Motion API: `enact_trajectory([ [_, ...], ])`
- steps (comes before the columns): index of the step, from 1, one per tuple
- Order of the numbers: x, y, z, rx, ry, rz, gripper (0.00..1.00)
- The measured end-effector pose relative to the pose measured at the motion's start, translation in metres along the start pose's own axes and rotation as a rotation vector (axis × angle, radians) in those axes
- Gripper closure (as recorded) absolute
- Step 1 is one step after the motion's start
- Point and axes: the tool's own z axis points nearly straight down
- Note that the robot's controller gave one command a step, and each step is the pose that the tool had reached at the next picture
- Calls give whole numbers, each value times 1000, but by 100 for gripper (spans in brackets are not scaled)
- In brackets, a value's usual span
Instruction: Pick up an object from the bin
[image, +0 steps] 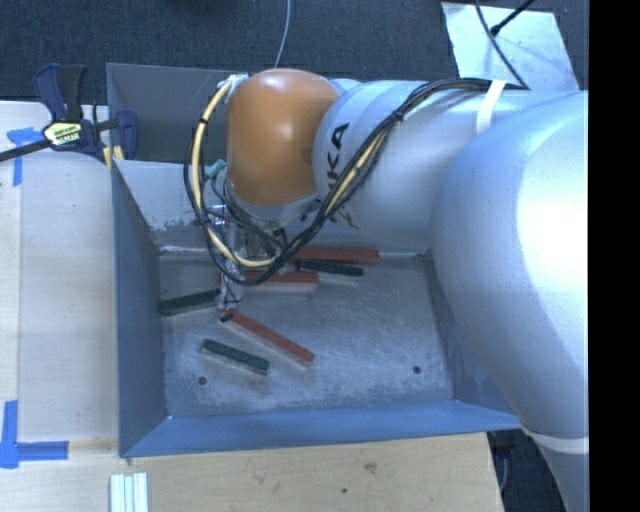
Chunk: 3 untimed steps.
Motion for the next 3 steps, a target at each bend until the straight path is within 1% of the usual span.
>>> enact_trajectory([
  [1, -2, -2, 66, 1, 1, 208, 0],
  [2, 3, 18, 69, 2, 2, 191, 100],
  [3, 3, 18, 69, 1, 2, 192, 100],
])
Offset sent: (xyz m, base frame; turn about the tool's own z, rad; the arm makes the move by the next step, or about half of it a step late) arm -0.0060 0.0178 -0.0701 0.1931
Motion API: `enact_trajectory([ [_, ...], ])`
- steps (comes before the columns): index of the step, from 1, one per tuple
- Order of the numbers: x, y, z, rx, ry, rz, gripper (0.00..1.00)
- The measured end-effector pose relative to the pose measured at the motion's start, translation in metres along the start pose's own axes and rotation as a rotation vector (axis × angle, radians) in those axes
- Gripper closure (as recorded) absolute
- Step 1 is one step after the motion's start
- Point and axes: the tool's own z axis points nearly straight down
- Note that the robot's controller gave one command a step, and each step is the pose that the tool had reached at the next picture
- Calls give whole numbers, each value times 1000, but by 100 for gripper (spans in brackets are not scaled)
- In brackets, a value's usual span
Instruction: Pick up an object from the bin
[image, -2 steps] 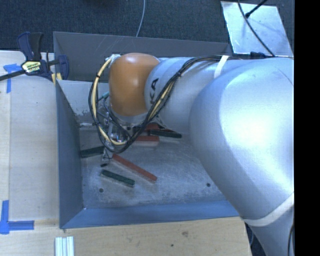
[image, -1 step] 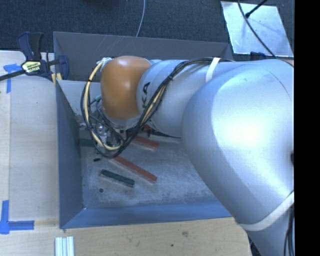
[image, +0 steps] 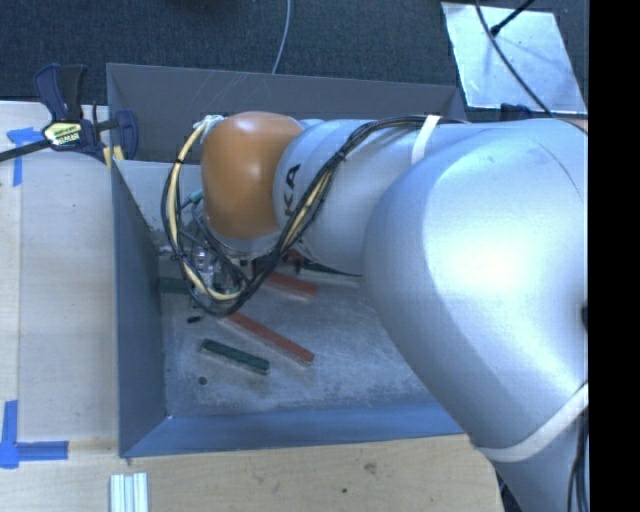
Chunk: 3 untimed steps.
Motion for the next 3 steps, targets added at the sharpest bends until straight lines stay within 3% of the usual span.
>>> enact_trajectory([
  [3, 1, -1, -26, 2, 6, 0, 100],
])
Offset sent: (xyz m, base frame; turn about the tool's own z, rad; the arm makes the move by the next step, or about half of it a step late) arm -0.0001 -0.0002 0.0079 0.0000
